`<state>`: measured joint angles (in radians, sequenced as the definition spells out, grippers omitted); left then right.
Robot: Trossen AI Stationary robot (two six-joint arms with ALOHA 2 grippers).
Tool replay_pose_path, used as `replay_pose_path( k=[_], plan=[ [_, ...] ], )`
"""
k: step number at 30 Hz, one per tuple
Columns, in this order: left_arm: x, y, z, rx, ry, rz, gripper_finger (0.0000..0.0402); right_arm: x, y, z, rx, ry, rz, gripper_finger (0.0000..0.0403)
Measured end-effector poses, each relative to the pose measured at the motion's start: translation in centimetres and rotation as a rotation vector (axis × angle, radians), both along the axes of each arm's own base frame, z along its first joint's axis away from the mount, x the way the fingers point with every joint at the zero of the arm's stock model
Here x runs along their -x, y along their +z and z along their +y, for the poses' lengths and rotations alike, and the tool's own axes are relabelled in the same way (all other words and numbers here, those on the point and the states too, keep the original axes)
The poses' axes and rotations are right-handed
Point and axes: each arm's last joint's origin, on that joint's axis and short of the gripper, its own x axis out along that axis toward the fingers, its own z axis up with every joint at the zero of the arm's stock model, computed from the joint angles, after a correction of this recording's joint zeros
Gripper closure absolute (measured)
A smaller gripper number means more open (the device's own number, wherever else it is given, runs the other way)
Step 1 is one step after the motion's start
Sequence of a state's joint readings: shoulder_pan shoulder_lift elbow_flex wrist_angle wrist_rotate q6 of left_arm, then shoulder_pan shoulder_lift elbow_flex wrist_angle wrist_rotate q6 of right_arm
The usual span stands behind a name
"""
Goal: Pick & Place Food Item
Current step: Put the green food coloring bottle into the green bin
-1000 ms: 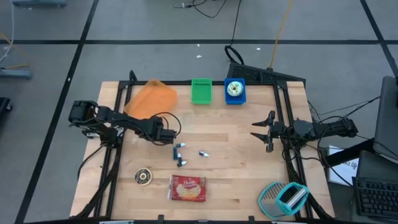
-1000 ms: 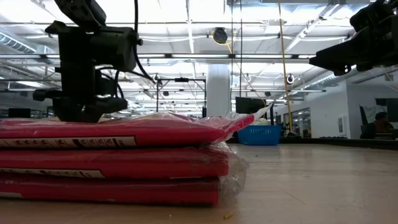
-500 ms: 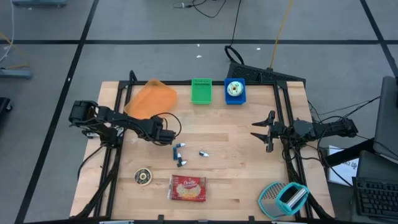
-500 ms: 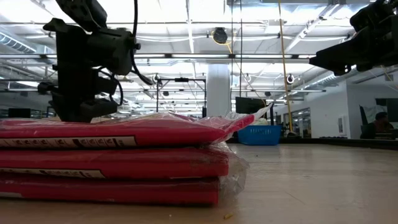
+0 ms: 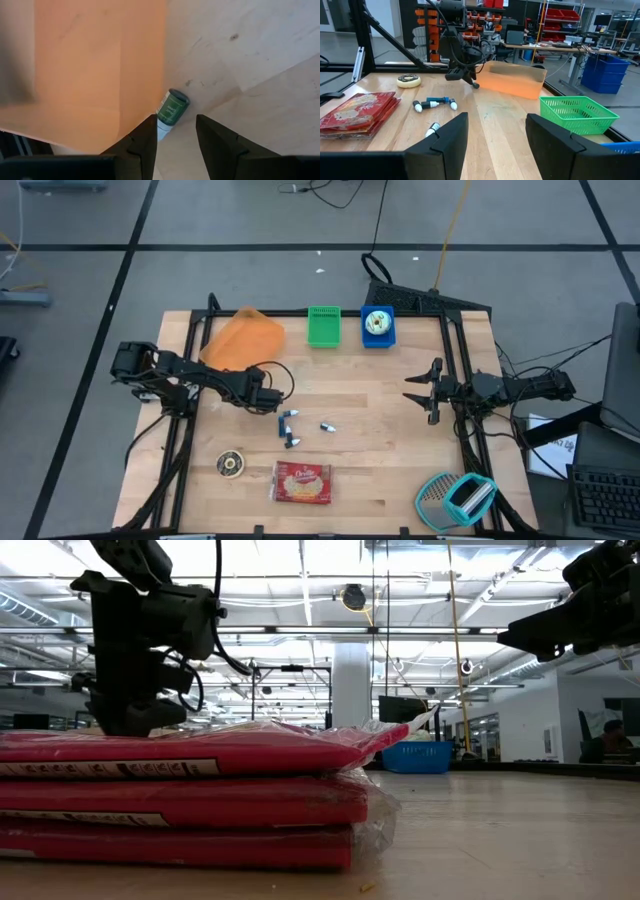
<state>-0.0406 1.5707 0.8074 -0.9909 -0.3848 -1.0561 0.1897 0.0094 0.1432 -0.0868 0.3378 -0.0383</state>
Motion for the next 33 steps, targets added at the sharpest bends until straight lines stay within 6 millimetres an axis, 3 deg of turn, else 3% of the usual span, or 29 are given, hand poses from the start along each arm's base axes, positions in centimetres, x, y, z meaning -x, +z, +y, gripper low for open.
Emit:
replay_pose_path(
  k=[4,8,15,20,25,33],
  plan=[
    [0.1,-0.1,-0.5,0.045,0.082,-0.028,0.0266,0.0,0.0,0.0,0.000,0.000,0.000,0.0216],
    [0.2,-0.1,-2.3,0.024,0.147,-0.081,0.0275,0.0,0.0,0.0,0.000,0.000,0.000,0.0216],
    [1.5,0.4,-4.1,-0.150,0.067,-0.034,0.0390,0.0,0.0,0.0,0.000,0.000,0.000,0.0216],
    [2.5,0.3,-6.4,-0.289,0.032,-0.147,0.0398,0.0,0.0,0.0,0.000,0.000,0.000,0.0216],
    [4.7,-1.1,-7.9,-0.316,0.124,-0.232,0.0400,0.0,0.0,0.0,0.000,0.000,0.001,0.0216],
    [8.1,-4.0,-7.7,-0.357,0.234,-0.329,0.0400,0.0,0.0,0.0,0.000,0.000,0.000,0.0216]
  ],
)
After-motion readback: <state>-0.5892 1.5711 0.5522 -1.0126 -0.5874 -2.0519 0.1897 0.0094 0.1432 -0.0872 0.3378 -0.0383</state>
